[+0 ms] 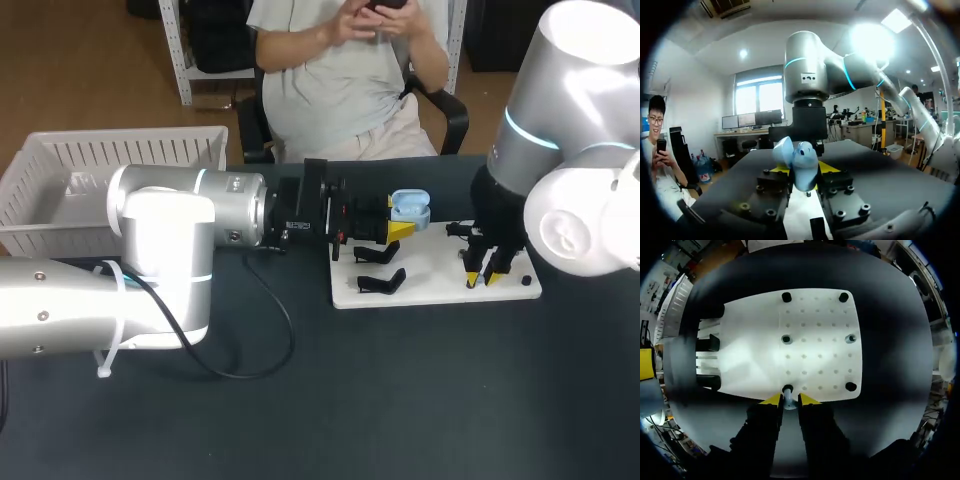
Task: Pick up each earbud case from the left stands, insert the matching earbuds, close the lid, and place the case in the box.
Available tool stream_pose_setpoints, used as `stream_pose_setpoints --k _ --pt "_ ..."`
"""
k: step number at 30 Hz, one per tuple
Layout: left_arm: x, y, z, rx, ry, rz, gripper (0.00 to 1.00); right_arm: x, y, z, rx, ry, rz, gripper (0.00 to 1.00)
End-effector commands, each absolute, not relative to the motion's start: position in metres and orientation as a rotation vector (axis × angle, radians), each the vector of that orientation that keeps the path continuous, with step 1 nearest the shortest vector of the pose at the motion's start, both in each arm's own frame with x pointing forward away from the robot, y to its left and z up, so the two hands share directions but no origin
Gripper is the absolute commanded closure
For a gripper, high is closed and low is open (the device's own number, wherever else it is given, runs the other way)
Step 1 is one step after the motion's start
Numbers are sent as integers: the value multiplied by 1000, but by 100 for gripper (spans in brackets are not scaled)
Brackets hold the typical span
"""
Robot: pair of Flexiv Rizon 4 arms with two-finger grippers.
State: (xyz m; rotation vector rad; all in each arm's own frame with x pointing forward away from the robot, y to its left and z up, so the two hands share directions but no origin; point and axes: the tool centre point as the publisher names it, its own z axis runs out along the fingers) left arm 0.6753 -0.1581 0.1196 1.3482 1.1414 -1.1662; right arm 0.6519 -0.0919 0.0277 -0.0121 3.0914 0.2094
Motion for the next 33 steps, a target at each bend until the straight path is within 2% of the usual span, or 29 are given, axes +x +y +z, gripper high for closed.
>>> stream_pose_setpoints --k 1,20,33 --pt "674 -158 120 1345 1143 -1161 100 652 -92 29 -8 3090 206 100" --pt "674 -158 120 1345 1143 -1161 100 642 -96 54 34 3049 250 100" --pt "674 -158 120 1345 1143 -1161 100 636 -96 97 86 2991 166 100"
